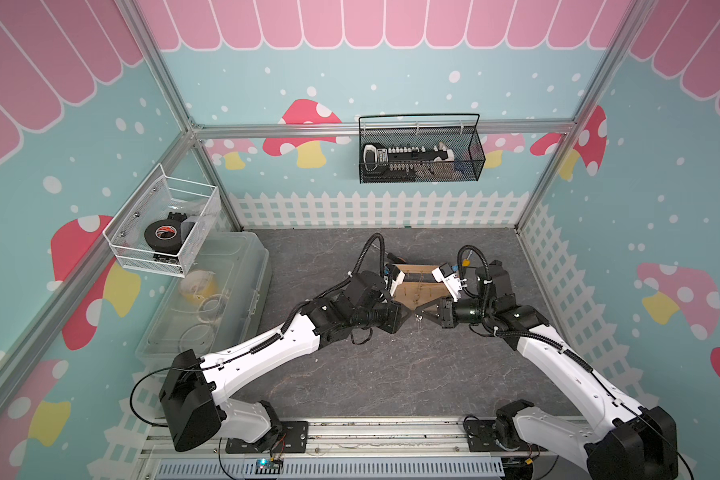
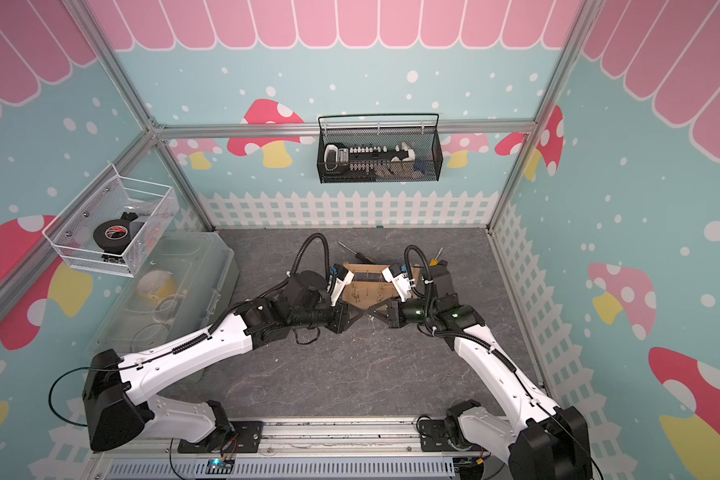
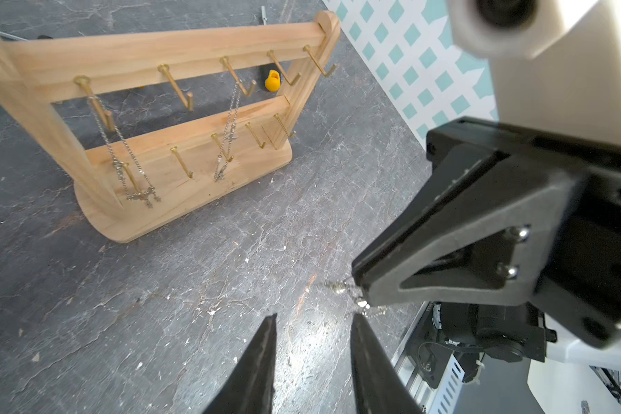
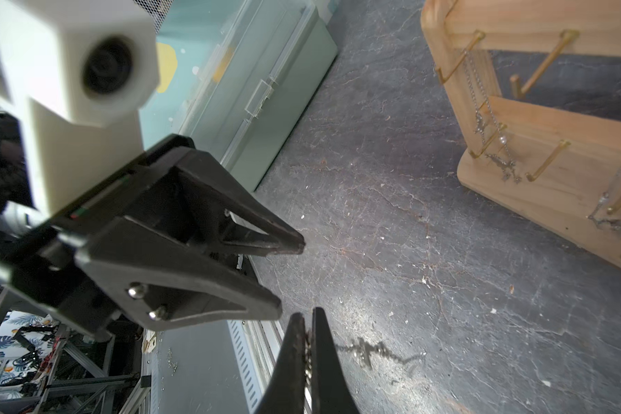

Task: Hang the necklace on the jewelry display stand
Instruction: Pick up the necklace from the center of the board.

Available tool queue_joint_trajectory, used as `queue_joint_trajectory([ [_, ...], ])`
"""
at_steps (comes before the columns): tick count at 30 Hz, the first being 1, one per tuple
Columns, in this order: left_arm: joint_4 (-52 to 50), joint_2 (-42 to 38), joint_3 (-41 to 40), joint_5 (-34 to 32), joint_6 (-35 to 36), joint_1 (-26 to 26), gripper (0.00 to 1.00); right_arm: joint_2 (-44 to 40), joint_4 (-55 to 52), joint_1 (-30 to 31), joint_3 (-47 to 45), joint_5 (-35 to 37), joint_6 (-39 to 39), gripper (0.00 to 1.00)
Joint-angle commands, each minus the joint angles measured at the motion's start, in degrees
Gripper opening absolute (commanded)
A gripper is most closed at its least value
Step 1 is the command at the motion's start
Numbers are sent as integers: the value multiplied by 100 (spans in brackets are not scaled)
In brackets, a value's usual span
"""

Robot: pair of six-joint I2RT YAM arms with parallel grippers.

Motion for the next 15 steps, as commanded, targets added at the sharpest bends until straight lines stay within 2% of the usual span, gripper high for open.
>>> queue_joint_trajectory([
  [1, 584, -52, -245, -58, 309, -108, 34, -17, -103, 40, 204, -59, -31, 0],
  [5, 834, 0, -407, -303, 301, -112, 34, -63, -254, 40, 346, -73, -60, 0],
  [15, 1072, -57, -514, -190, 386, -112, 34, -36, -300, 40, 502, -392, -13, 0],
])
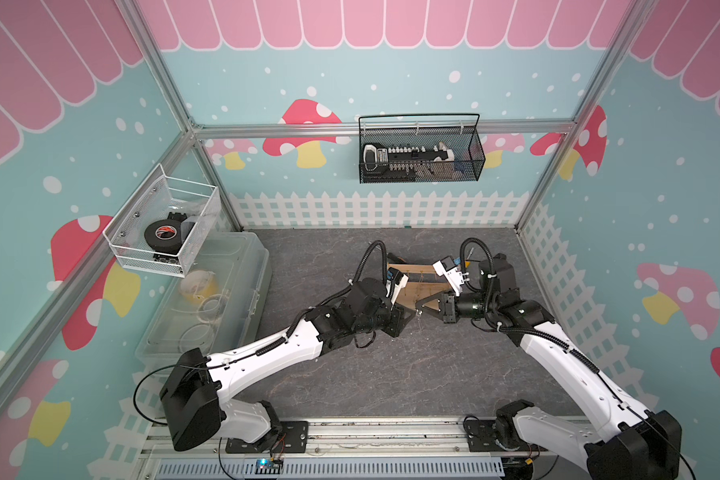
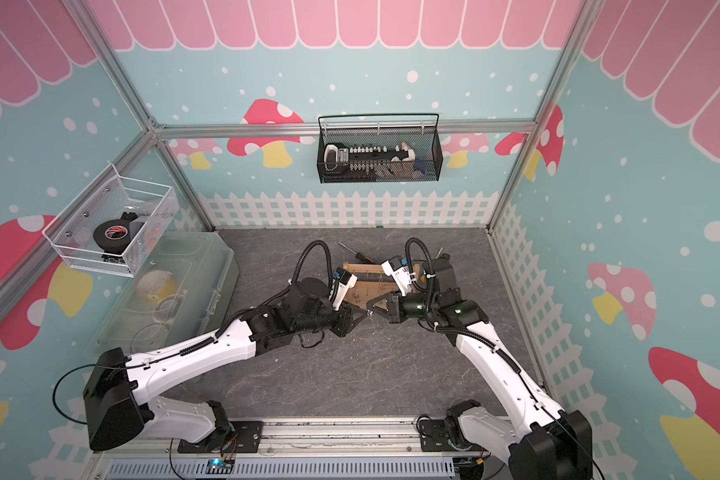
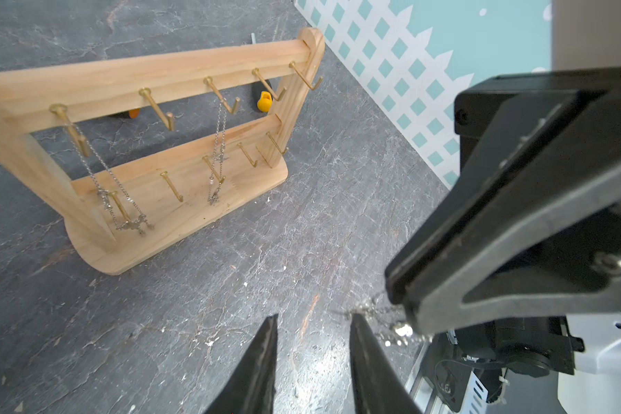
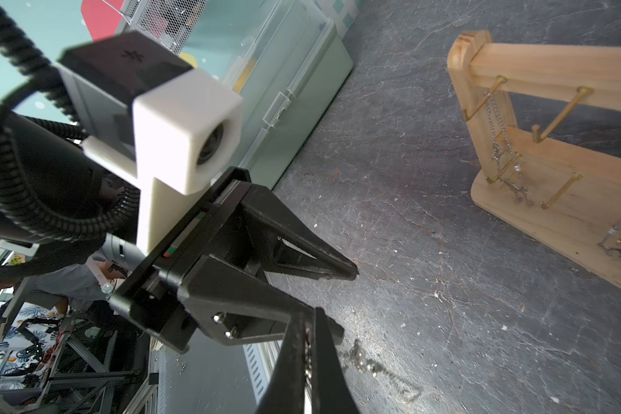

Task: Hang the necklace on the jewelry display stand
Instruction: Pick up the necklace from the center of the board.

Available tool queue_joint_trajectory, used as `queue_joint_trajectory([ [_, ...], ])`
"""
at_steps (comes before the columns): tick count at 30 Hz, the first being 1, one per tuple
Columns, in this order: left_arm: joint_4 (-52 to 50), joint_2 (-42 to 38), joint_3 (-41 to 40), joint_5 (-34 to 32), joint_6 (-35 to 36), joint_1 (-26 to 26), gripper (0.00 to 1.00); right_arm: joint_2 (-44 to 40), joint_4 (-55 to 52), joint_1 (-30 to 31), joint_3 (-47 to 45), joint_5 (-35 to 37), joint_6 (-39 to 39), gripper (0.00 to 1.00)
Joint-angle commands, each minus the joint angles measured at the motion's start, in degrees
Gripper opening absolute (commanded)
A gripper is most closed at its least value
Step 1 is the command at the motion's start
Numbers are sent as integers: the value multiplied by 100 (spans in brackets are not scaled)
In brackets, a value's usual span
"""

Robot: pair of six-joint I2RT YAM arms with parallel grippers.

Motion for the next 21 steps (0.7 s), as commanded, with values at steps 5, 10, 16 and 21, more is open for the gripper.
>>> queue_joint_trajectory([
  [5, 370, -104, -162, 132, 152, -18, 34, -3, 38, 34, 91, -259, 77, 0],
  [10, 444, -106, -200, 188, 136, -18, 36, -1, 50, 40, 92, -259, 104, 0],
  [16, 713, -217, -310, 323, 49, -18, 36, 12, 69, 58, 38, -259, 110, 0],
  [21, 734, -266, -332, 538, 57, -27, 36, 10, 14, 55, 27, -220, 56, 0],
])
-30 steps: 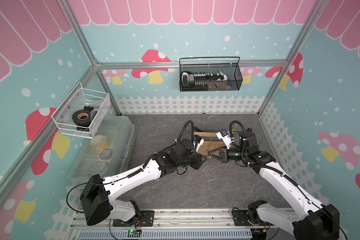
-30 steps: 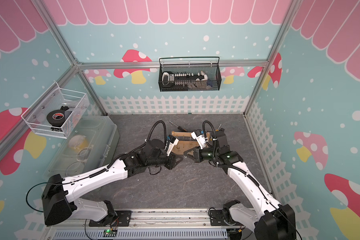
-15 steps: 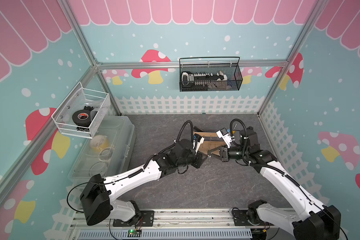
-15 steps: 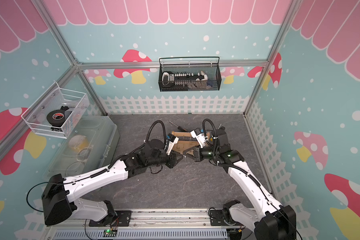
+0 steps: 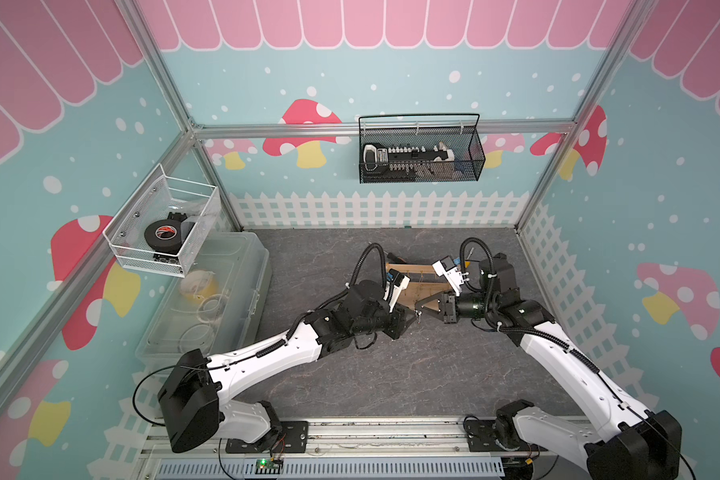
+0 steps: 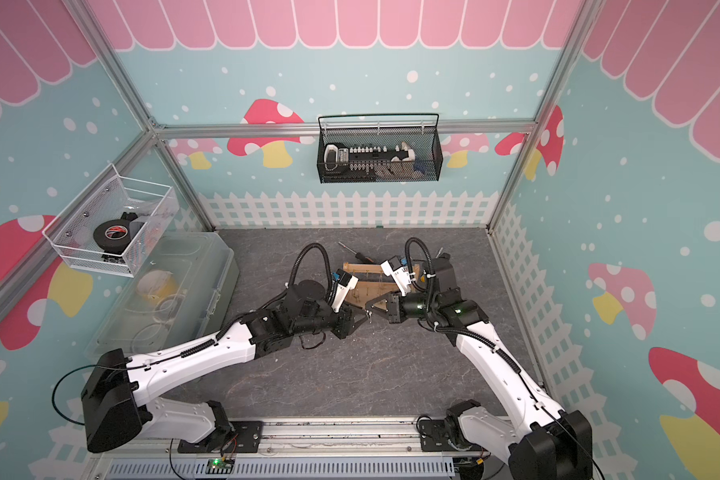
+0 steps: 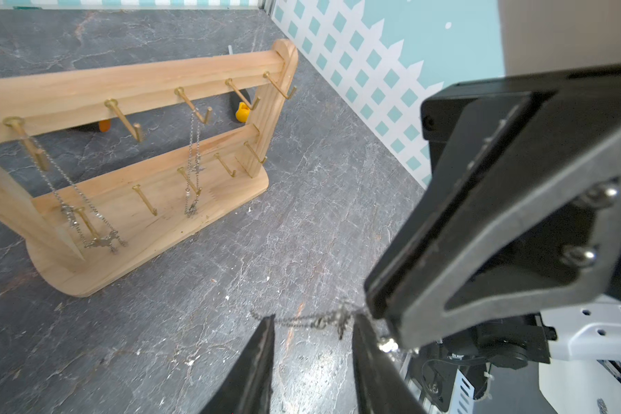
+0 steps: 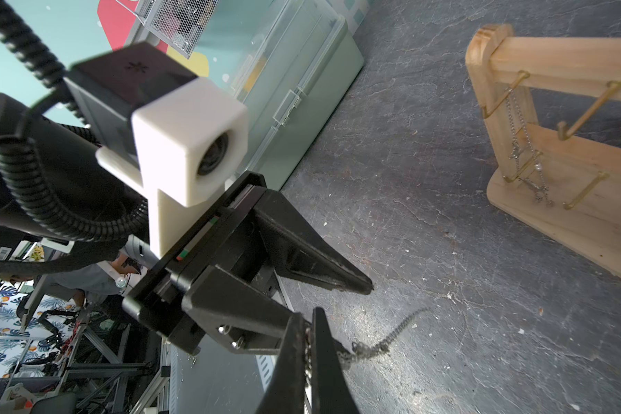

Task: Hang the necklace on the jewelry display stand
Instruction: Pick up the necklace from the center of the board.

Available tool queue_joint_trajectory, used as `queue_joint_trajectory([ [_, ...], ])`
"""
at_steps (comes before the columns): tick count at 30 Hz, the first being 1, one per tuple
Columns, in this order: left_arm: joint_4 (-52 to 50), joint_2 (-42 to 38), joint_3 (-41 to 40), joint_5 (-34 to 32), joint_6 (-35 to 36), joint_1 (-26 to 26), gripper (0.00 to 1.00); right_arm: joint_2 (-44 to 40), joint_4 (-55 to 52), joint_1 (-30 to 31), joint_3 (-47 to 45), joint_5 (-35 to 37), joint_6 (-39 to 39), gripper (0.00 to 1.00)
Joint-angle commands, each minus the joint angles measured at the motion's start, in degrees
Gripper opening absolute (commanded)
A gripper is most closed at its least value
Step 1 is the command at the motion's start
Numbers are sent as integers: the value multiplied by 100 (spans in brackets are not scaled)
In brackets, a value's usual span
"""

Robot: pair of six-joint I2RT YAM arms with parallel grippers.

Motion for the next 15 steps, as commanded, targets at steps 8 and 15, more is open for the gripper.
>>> queue_joint_trajectory([
  [8, 93, -266, -99, 69, 113, -24, 36, 29, 139, 105, -23, -88, 23, 0],
  [15, 202, -156, -37, -56, 106, -24, 37, 4, 282, 255, -68, -108, 121, 0],
])
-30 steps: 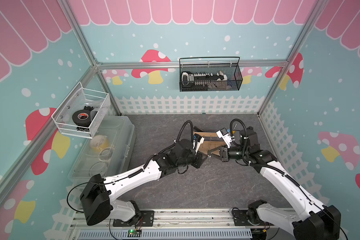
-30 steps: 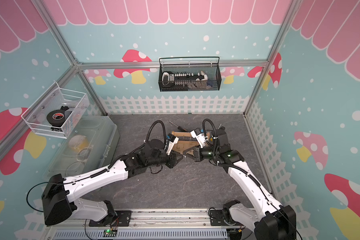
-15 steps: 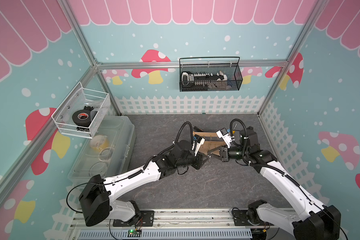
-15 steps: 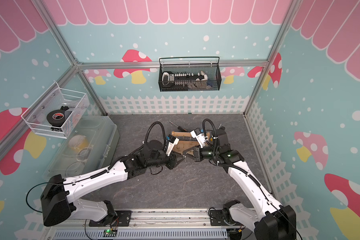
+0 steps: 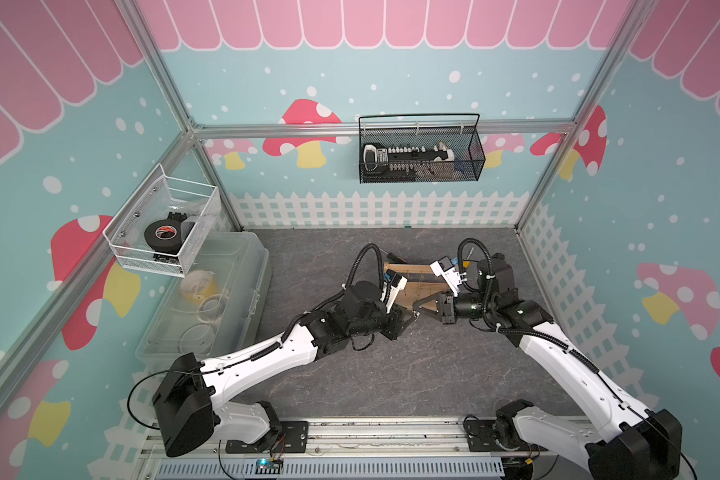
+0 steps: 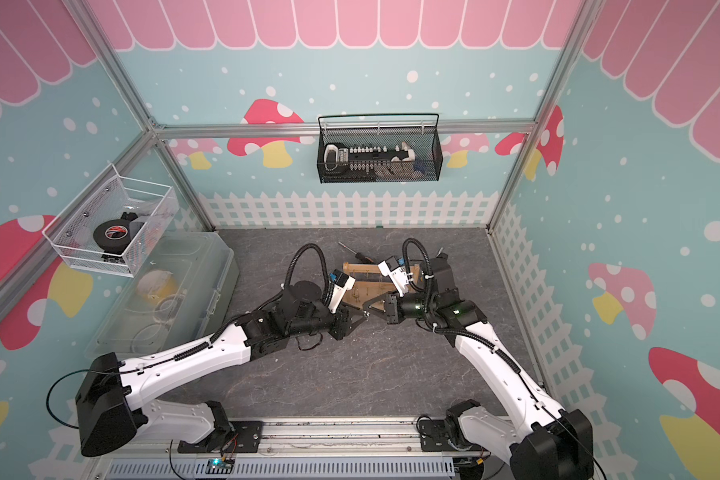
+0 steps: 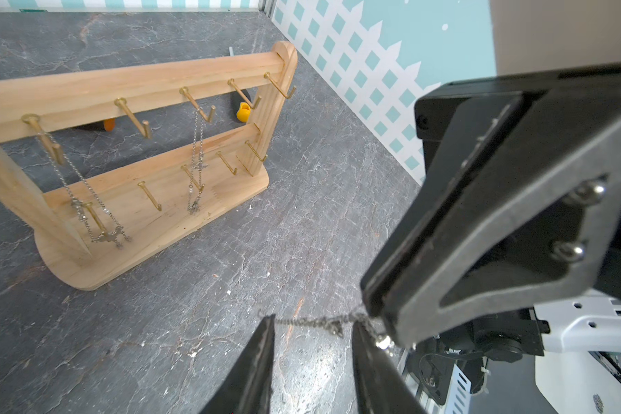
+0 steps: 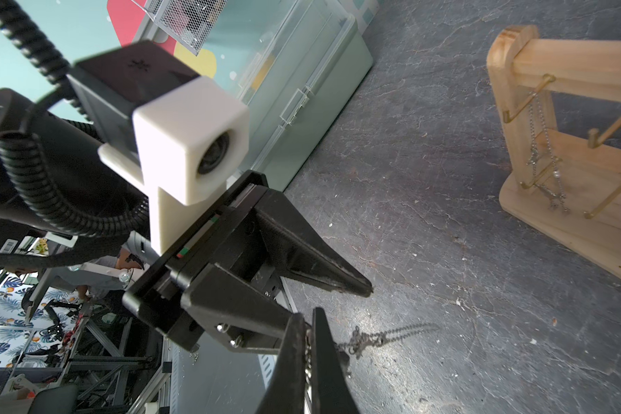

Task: Hang the necklace on the jewelry display stand
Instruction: Pick up the necklace from the center of the board.

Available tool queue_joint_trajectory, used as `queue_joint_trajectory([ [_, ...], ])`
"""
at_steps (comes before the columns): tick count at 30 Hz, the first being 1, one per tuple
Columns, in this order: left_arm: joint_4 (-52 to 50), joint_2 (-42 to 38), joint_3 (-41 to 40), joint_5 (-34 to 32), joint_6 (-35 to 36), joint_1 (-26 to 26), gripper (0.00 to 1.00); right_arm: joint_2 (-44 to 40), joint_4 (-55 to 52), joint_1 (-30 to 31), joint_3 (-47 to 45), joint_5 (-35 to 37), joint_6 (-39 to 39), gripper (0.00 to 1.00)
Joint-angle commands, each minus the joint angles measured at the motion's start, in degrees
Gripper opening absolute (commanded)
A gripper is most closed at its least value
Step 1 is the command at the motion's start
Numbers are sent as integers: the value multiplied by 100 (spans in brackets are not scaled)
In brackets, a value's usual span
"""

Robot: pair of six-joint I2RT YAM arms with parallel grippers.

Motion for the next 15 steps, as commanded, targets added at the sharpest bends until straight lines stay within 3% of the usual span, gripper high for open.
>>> queue_joint_trajectory([
  [1, 292, 1, 26, -129, 108, -27, 36, 3, 142, 108, -70, -96, 73, 0],
  [7, 339, -222, -159, -605, 127, -27, 34, -11, 8, 122, -17, -171, 60, 0],
  [11, 206, -236, -168, -543, 182, -35, 23, -14, 166, 127, -35, -183, 169, 0],
  [15, 211, -198, -226, -456, 154, -101, 19, 28, 193, 126, 15, -169, 183, 0],
])
